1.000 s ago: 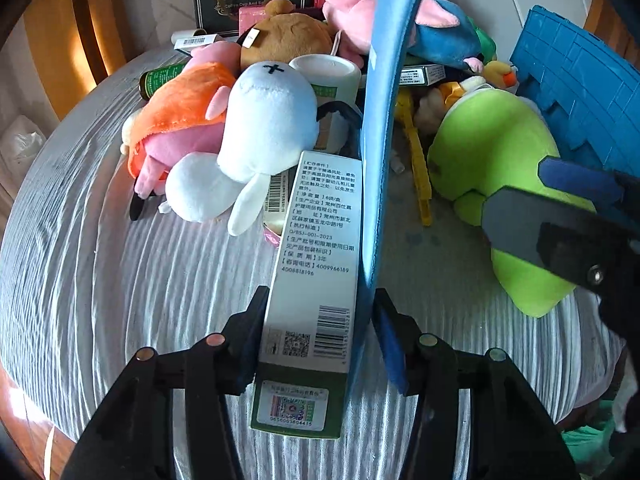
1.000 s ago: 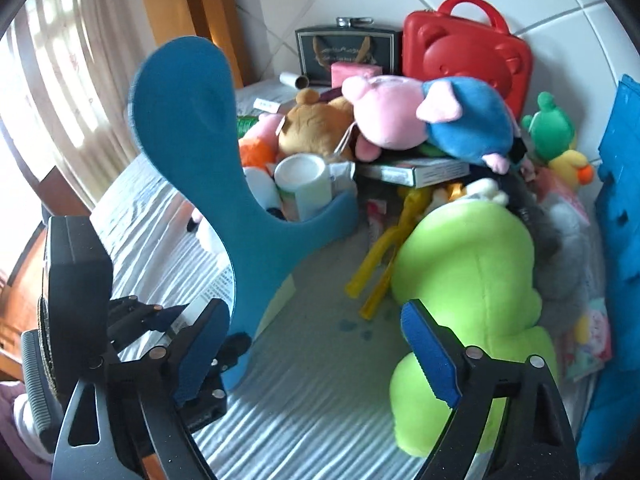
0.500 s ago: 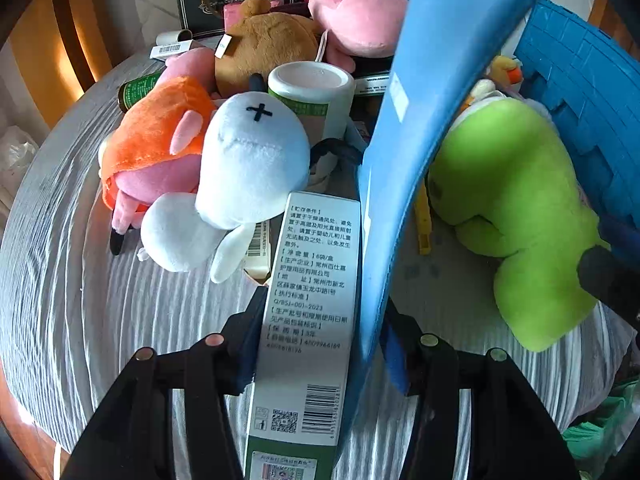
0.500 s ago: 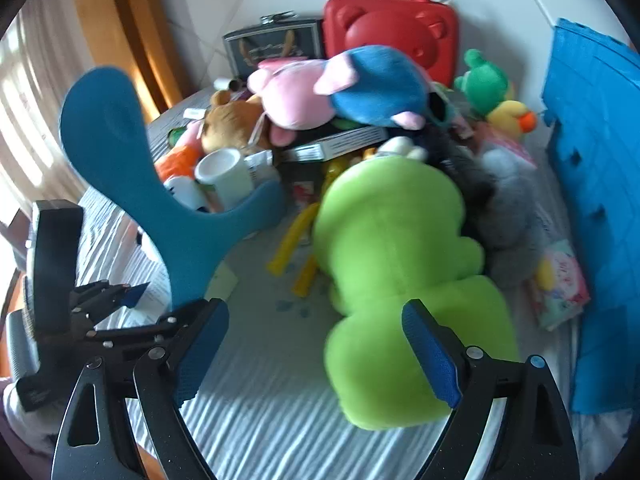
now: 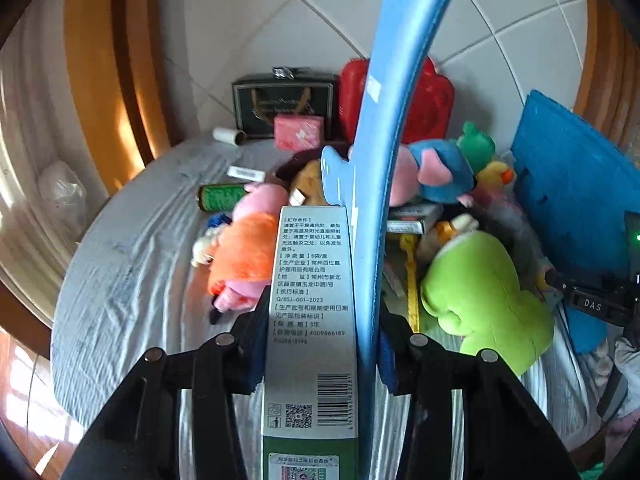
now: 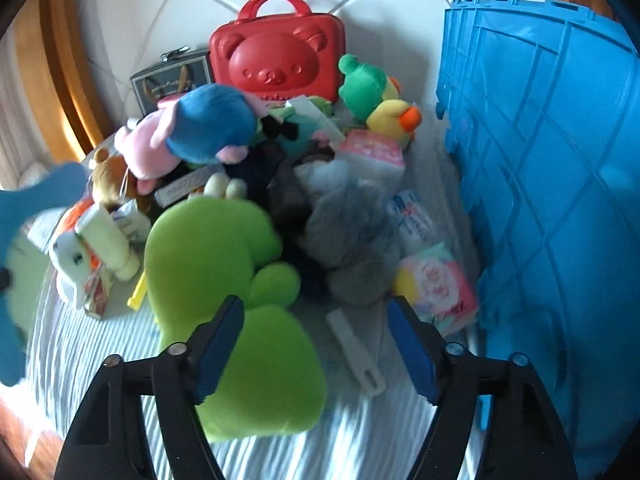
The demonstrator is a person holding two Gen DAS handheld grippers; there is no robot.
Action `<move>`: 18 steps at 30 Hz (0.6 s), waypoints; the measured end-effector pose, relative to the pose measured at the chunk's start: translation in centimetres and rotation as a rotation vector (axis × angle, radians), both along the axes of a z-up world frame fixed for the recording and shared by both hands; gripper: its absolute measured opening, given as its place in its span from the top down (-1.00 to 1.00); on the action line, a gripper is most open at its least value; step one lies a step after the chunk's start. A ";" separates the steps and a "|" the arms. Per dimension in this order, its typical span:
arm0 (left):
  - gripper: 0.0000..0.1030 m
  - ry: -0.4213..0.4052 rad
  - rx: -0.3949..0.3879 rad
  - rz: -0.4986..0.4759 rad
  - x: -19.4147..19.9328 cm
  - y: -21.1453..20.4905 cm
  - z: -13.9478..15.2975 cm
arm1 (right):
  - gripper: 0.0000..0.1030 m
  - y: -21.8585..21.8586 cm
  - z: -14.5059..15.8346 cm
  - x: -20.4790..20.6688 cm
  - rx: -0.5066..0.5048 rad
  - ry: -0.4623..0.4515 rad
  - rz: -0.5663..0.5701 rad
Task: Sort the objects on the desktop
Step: 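Grasp the tall white-and-green medicine box upright with the left tool, then grasp the white plush bunny by its head with the right tool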
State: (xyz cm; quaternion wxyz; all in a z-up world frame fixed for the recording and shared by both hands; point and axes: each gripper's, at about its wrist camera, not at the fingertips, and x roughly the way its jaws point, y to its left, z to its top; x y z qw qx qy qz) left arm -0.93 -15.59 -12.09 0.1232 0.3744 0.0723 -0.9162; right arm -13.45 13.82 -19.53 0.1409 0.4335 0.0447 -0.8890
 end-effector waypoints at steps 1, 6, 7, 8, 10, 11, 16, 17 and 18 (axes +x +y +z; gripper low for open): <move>0.16 0.015 -0.011 0.033 0.5 -0.9 0.7 | -0.44 -0.2 0.3 -0.4 -0.018 0.003 0.012; 0.17 -0.001 -0.056 0.168 1.1 -4.9 0.2 | -0.44 -5.0 1.6 -1.3 -0.087 0.019 0.162; 0.17 -0.009 -0.050 0.189 1.2 -5.7 -0.3 | -0.42 -6.6 1.8 -1.2 -0.098 0.016 0.203; 0.17 -0.020 -0.049 0.211 1.3 -6.5 -0.9 | -0.41 -7.8 1.8 -1.1 -0.103 0.014 0.228; 0.17 -0.036 -0.052 0.242 1.6 -7.8 -2.0 | -0.30 -10.9 1.6 -0.8 -0.119 -0.002 0.293; 0.17 -0.045 -0.050 0.256 1.6 -8.6 -2.7 | -0.22 -12.9 1.3 -0.5 -0.121 -0.013 0.328; 0.17 -0.098 -0.052 0.282 1.7 -11.4 -5.4 | -0.11 -18.9 -0.7 1.0 -0.143 -0.086 0.433; 0.17 -0.106 -0.044 0.280 1.6 -12.0 -5.8 | -0.11 -19.6 -1.0 1.2 -0.149 -0.098 0.444; 0.17 -0.114 -0.030 0.275 1.5 -12.5 -6.4 | -0.12 -20.5 -1.4 1.5 -0.154 -0.114 0.450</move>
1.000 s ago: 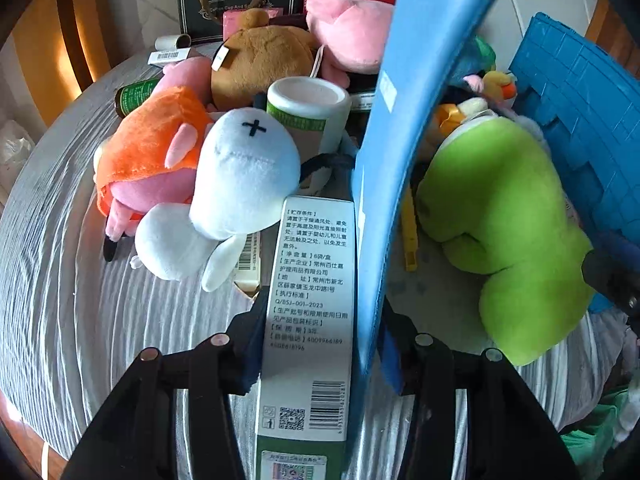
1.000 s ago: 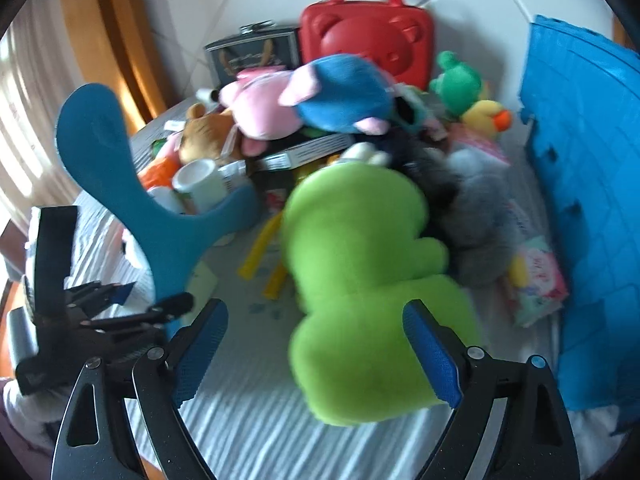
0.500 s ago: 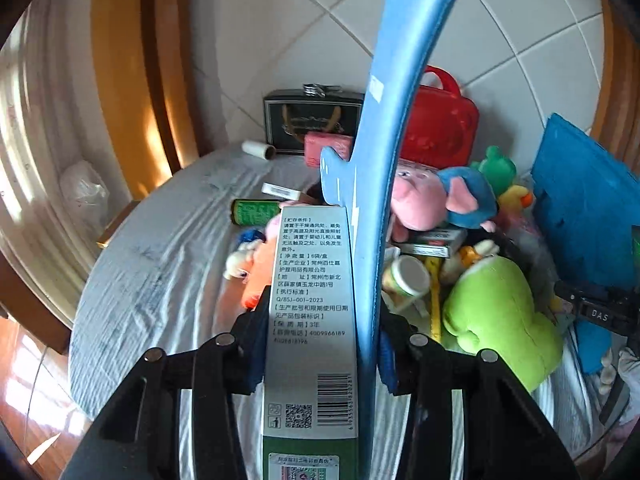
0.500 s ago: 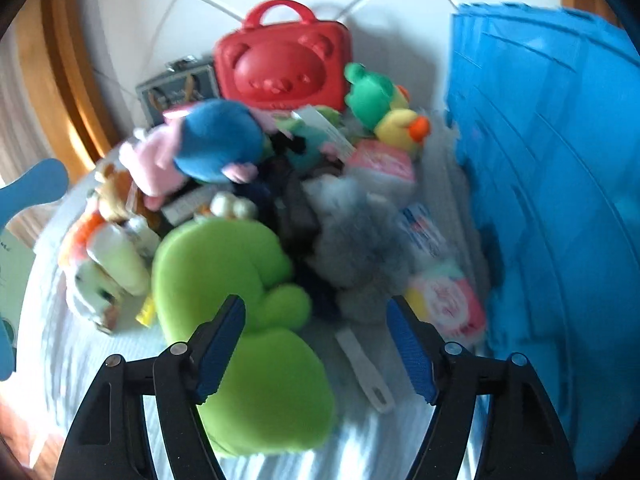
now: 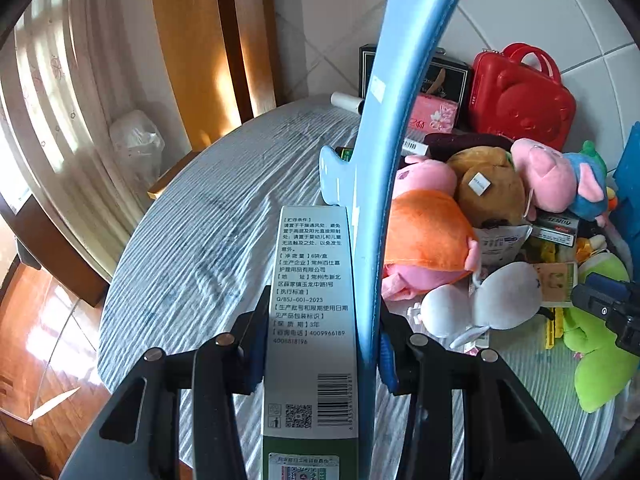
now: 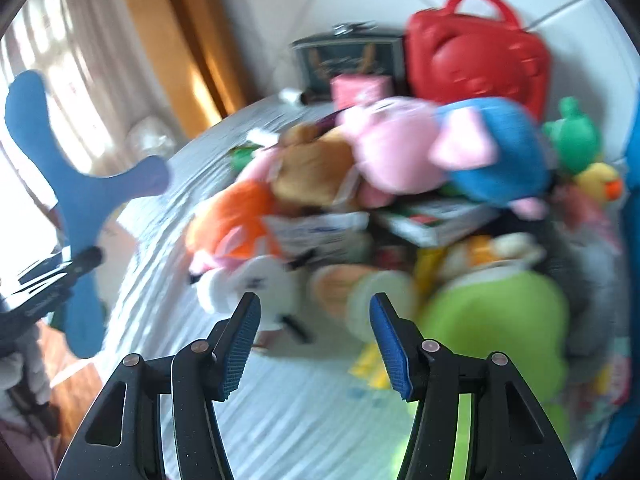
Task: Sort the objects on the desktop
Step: 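Grasp the white plush bunny by its head with the right tool, then carry the medicine box and bunny over the blue crate and release both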
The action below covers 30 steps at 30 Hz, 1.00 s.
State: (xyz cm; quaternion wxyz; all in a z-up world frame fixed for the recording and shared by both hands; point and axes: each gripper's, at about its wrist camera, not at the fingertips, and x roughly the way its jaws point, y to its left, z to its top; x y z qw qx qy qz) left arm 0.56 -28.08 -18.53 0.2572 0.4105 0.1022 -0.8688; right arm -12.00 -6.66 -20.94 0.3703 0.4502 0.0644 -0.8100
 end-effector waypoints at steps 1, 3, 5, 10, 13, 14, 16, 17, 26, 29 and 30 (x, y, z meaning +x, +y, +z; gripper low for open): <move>0.16 -0.007 0.011 -0.005 -0.1 -0.4 -0.6 | -0.17 -0.7 -0.4 0.1 0.004 -0.011 0.001; 0.16 -0.015 0.026 -0.017 -0.2 -0.9 -1.1 | -0.28 -2.2 -1.4 0.2 0.017 -0.033 -0.006; 0.17 -0.017 0.039 -0.033 -0.4 -1.4 -1.5 | -0.39 -3.3 -2.3 0.0 0.014 -0.056 -0.010; 0.17 -0.018 0.055 -0.074 -0.7 -2.3 -2.1 | -0.29 -5.9 -4.5 -0.4 0.051 -0.071 -0.042; 0.17 -0.006 0.056 -0.097 -0.7 -2.4 -1.6 | 0.09 -6.7 -4.6 -0.1 0.065 -0.049 -0.050; 0.17 0.000 0.054 -0.102 -0.6 -2.4 -1.3 | 0.10 -6.7 -4.1 0.1 0.065 -0.030 -0.047; 0.17 0.023 0.047 -0.115 -0.5 -2.1 -0.4 | 0.11 -6.6 -2.5 0.8 0.053 0.028 -0.040; 0.17 0.035 0.044 -0.120 -0.5 -2.0 0.2 | 0.11 -6.4 -1.4 1.0 0.039 0.053 -0.043; 0.17 0.176 -0.005 -0.195 -1.5 2.1 6.8 | 0.11 -1.4 8.9 3.0 -0.048 0.358 -0.148; 0.17 0.227 -0.015 -0.237 -2.3 4.7 9.2 | 0.11 1.0 11.7 3.5 -0.054 0.450 -0.201; 0.17 0.245 -0.022 -0.256 -2.6 5.7 10.0 | 0.11 2.0 12.6 3.7 -0.057 0.475 -0.219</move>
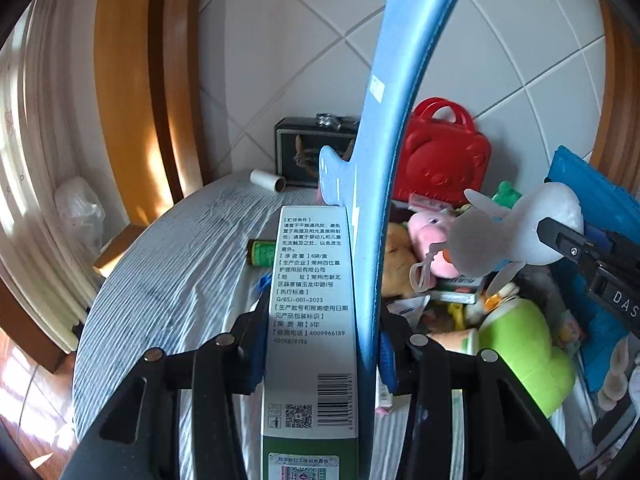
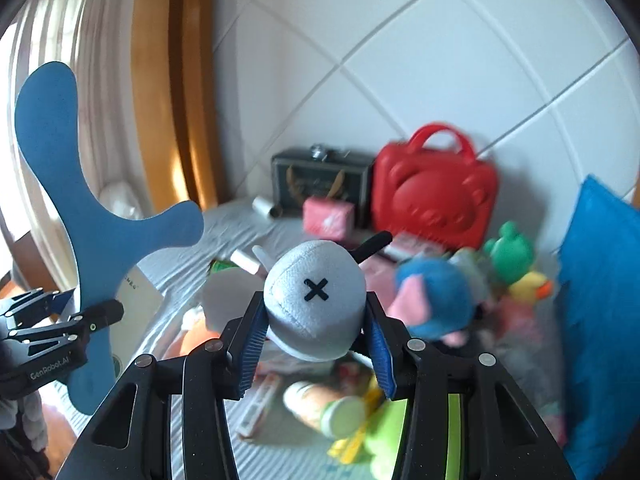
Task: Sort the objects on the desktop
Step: 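Carry the medicine box and bunny over the blue crate and release both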
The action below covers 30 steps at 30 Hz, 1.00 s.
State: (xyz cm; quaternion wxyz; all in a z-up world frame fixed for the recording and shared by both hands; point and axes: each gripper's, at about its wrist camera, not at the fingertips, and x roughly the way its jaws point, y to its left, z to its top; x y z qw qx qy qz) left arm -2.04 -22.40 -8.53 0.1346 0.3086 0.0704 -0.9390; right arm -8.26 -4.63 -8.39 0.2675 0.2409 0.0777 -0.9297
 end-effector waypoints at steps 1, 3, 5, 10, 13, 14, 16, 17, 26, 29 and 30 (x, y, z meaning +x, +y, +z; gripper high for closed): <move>0.17 0.016 -0.007 -0.018 -0.3 1.1 0.8 | 0.11 1.1 0.8 0.3 -0.004 0.022 -0.017; 0.17 0.048 -0.014 -0.054 -1.0 3.3 2.4 | 0.11 2.7 2.0 0.2 -0.013 0.057 -0.048; 0.17 0.079 -0.015 -0.091 -1.7 5.7 3.8 | 0.10 5.0 3.4 0.5 -0.019 0.097 -0.087; 0.17 0.146 -0.024 -0.204 -3.4 13.4 7.1 | 0.10 12.3 7.2 1.3 -0.032 0.191 -0.203; 0.17 0.181 -0.027 -0.277 -4.5 18.8 9.1 | 0.10 17.6 9.3 2.0 -0.041 0.242 -0.287; 0.17 0.195 -0.035 -0.305 -4.9 20.8 9.8 | 0.10 19.5 9.9 2.2 -0.044 0.260 -0.318; 0.17 0.223 -0.051 -0.356 -5.7 24.9 11.3 | 0.10 23.1 11.1 2.7 -0.050 0.293 -0.376; 0.17 0.236 -0.056 -0.381 -6.0 26.9 12.1 | 0.10 25.0 11.7 2.9 -0.051 0.308 -0.407; 0.17 0.302 -0.075 -0.579 -8.7 46.6 16.4 | 0.10 40.0 13.5 3.3 -0.030 0.352 -0.625; 0.17 0.293 -0.077 -0.625 -9.7 52.1 16.6 | 0.10 43.6 13.1 2.3 0.005 0.333 -0.667; 0.16 0.275 -0.077 -0.639 -10.2 54.1 16.5 | 0.10 44.5 13.0 1.6 0.015 0.326 -0.677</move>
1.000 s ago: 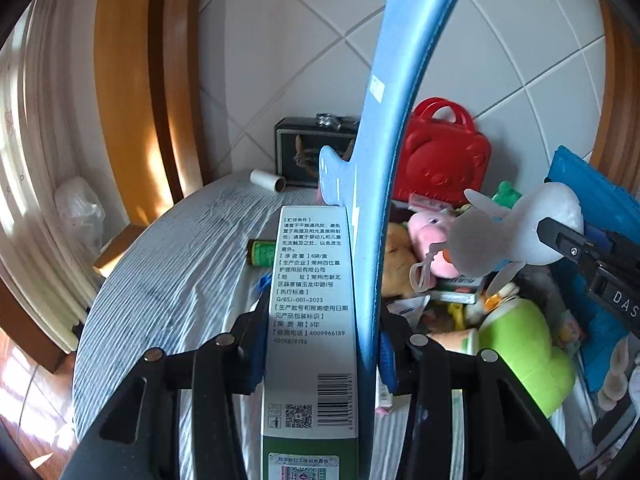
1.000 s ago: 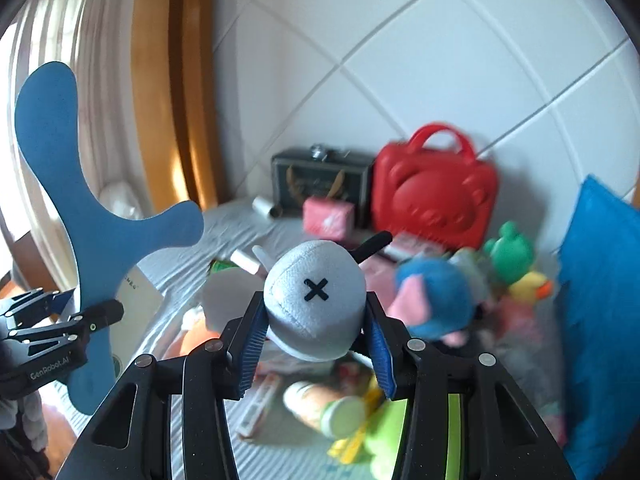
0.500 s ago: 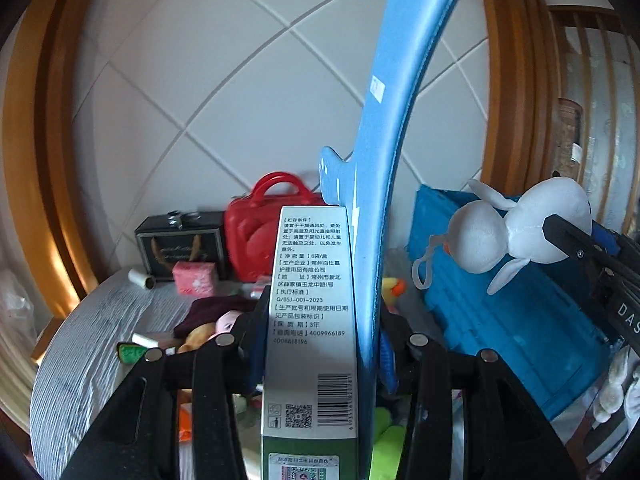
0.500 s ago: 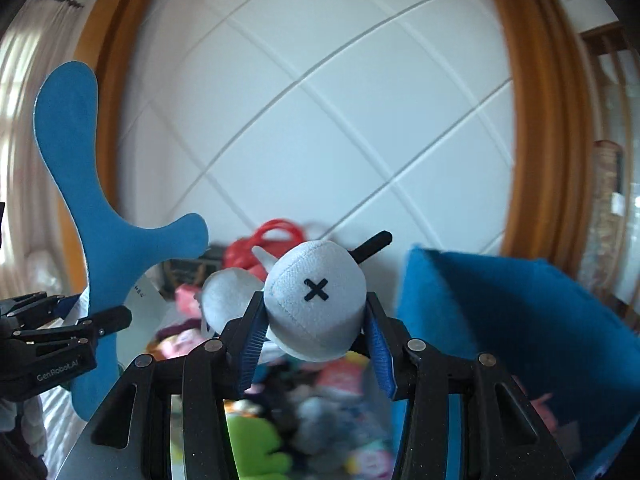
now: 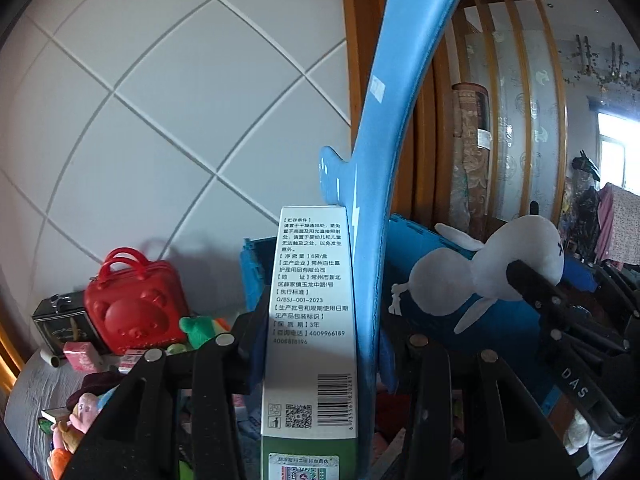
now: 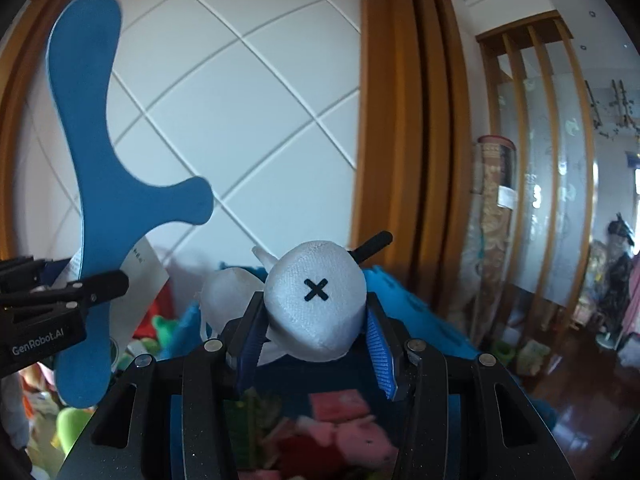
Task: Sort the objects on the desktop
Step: 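Carry the medicine box and bunny over the blue crate and release both, then move both tools back from the crate to the pile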
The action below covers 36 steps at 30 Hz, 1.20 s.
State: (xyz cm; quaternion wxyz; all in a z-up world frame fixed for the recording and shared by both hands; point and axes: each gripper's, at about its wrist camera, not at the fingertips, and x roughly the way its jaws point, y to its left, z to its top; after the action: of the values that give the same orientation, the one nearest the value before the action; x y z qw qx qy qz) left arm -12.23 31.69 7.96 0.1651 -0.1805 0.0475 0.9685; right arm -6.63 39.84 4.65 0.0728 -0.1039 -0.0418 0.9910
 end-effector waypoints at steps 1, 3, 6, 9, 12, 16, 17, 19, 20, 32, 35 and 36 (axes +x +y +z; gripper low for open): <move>0.16 -0.016 -0.005 -0.004 -0.3 0.9 -0.4 | 0.10 1.1 -0.2 0.1 0.006 -0.009 -0.011; 0.16 -0.066 -0.020 -0.008 -1.3 3.4 -1.1 | 0.10 2.7 -0.8 -0.6 0.025 -0.035 -0.032; 0.14 -0.155 -0.056 0.001 -2.8 6.3 -2.6 | 0.10 4.4 -1.4 -1.9 0.054 -0.081 -0.048; 0.11 -0.209 -0.085 0.021 -4.0 7.5 -3.9 | 0.09 5.4 -1.5 -3.7 0.075 -0.119 -0.052; 0.07 -0.245 -0.099 0.035 -5.3 8.0 -4.8 | 0.09 6.2 -1.6 -5.2 0.094 -0.146 -0.045; -0.29 -0.255 -0.124 0.069 -5.7 7.6 -5.1 | 0.08 6.7 -2.0 -7.4 0.107 -0.182 -0.025; -0.30 -0.257 -0.119 0.069 -5.8 7.4 -5.1 | 0.08 7.1 -2.4 -7.9 0.110 -0.188 -0.024; -0.31 -0.268 -0.114 0.073 -5.8 7.2 -5.3 | 0.07 7.2 -2.6 -8.4 0.114 -0.192 -0.019; -0.31 -0.273 -0.110 0.071 -6.1 6.9 -5.4 | 0.07 7.2 -2.7 -8.7 0.117 -0.195 -0.018; -0.31 -0.301 -0.098 0.056 -6.2 6.4 -6.1 | -0.70 6.5 -1.6 -8.1 0.182 -0.144 -0.048; -0.31 -0.311 -0.096 0.047 -5.9 6.3 -6.3 | -0.75 6.6 -1.3 -7.5 0.187 -0.134 -0.056; -0.31 -0.315 -0.098 0.039 -5.7 6.3 -6.4 | -0.77 6.6 -1.2 -7.4 0.187 -0.133 -0.061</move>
State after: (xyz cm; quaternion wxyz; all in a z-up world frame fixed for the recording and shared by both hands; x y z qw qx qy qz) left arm -17.95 38.03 1.58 0.1428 -0.3386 0.0645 0.9278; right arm -14.03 46.42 3.40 0.1095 -0.1636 -0.1356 0.9710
